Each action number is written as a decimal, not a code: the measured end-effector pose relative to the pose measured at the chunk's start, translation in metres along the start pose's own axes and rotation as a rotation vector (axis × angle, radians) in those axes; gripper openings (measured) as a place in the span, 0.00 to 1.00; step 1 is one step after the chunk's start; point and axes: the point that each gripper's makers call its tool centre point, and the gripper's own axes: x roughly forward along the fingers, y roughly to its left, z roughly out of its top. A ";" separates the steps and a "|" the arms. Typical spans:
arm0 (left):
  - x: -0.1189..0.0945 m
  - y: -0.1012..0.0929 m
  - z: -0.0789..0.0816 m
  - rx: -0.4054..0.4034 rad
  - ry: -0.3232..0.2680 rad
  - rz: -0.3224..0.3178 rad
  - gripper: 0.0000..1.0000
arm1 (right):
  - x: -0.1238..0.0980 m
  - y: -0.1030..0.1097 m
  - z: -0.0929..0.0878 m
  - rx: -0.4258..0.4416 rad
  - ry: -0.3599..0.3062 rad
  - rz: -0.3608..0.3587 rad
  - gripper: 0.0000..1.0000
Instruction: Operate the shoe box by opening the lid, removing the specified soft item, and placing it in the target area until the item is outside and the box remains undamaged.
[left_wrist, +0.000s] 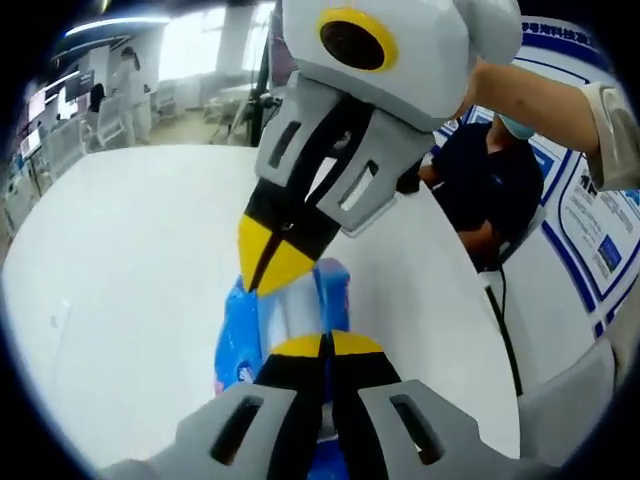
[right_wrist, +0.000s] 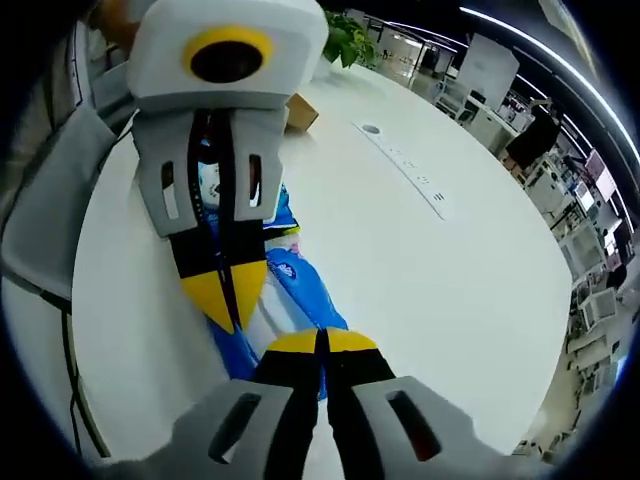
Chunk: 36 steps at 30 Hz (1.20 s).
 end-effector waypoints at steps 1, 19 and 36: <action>0.000 0.000 0.000 -0.001 0.000 0.000 0.00 | 0.000 0.000 0.000 0.001 0.001 0.000 0.00; -0.006 0.002 0.000 0.036 0.008 0.019 0.00 | -0.001 -0.004 0.004 -0.013 0.017 -0.021 0.00; -0.037 -0.003 0.009 0.081 0.005 0.073 0.11 | -0.026 0.003 0.027 -0.007 0.003 -0.053 0.07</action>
